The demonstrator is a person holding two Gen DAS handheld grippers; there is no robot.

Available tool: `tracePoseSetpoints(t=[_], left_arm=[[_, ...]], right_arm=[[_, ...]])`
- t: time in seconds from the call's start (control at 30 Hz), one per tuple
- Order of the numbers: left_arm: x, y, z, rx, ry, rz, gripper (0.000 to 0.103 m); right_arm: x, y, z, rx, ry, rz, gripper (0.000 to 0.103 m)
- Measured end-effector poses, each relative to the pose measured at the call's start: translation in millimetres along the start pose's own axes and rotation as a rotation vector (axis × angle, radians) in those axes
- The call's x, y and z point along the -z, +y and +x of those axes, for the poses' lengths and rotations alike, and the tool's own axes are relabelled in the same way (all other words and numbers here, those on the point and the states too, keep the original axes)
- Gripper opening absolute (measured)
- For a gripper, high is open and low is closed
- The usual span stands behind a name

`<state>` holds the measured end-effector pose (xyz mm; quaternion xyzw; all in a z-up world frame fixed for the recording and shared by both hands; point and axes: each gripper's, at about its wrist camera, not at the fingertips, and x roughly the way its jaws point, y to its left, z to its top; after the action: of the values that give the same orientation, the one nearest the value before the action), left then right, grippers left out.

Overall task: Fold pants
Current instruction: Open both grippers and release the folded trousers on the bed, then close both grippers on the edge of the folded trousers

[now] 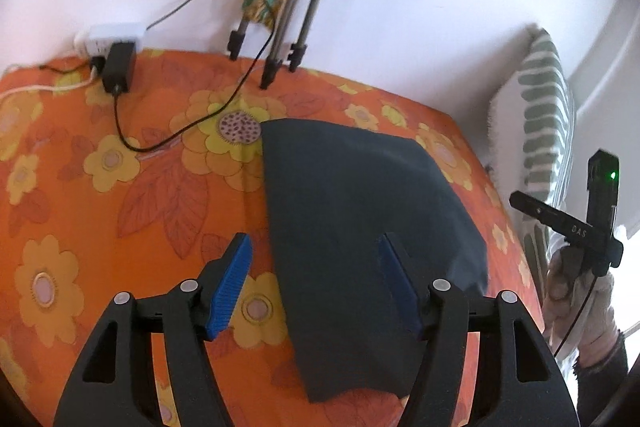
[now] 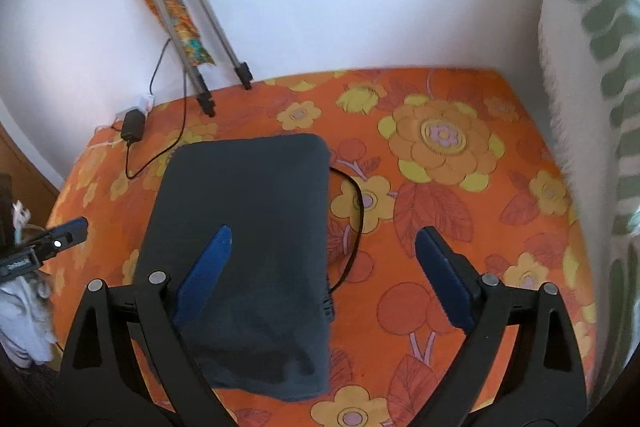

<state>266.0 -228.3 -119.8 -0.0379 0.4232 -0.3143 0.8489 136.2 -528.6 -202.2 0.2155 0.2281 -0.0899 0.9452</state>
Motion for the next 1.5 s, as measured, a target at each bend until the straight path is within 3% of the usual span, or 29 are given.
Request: tracePoseSetpoints(t=[0.3, 0.53, 0.97, 1.03, 1.13, 1.2, 1.23, 1.3, 1.37, 1.5], left_arm=[[-7.7, 8.1, 48.8, 0.019, 0.065, -0.028, 0.065], [-11.0, 13.4, 72.8, 0.008, 0.087, -0.051, 0.065], [-22.8, 26.6, 95.9, -0.008, 0.078, -0.062, 0.065], [-22.1, 25.0, 98.1, 0.008, 0.077, -0.064, 0.063], [-19.0, 17.1, 100.8, 0.000, 0.067, -0.013, 0.063], [-18.2, 13.5, 103.4, -0.002, 0.066, 0.015, 0.062], [-17.3, 12.1, 103.7, -0.005, 0.063, 0.022, 0.059], [-16.8, 10.8, 104.2, -0.013, 0.055, 0.023, 0.031], [-16.5, 9.6, 104.2, 0.000, 0.053, 0.018, 0.017], [-14.9, -3.0, 104.7, -0.034, 0.031, 0.053, 0.013]], right_arm=[[3.6, -31.9, 67.8, -0.142, 0.144, 0.168, 0.095], [4.4, -13.1, 104.3, -0.141, 0.190, 0.088, 0.095], [-1.1, -15.1, 125.0, -0.206, 0.195, 0.061, 0.097], [-0.2, -12.3, 124.8, -0.217, 0.194, 0.042, 0.095], [2.5, -6.4, 126.0, -0.299, 0.213, 0.037, 0.064], [4.6, -2.2, 126.4, -0.300, 0.210, 0.040, 0.061], [5.4, 1.9, 126.1, -0.283, 0.202, 0.019, 0.060], [6.5, 4.3, 124.0, -0.273, 0.190, 0.013, 0.055], [6.4, 6.5, 121.2, -0.262, 0.181, 0.008, 0.051], [6.3, 15.2, 111.7, -0.215, 0.158, -0.030, 0.041]])
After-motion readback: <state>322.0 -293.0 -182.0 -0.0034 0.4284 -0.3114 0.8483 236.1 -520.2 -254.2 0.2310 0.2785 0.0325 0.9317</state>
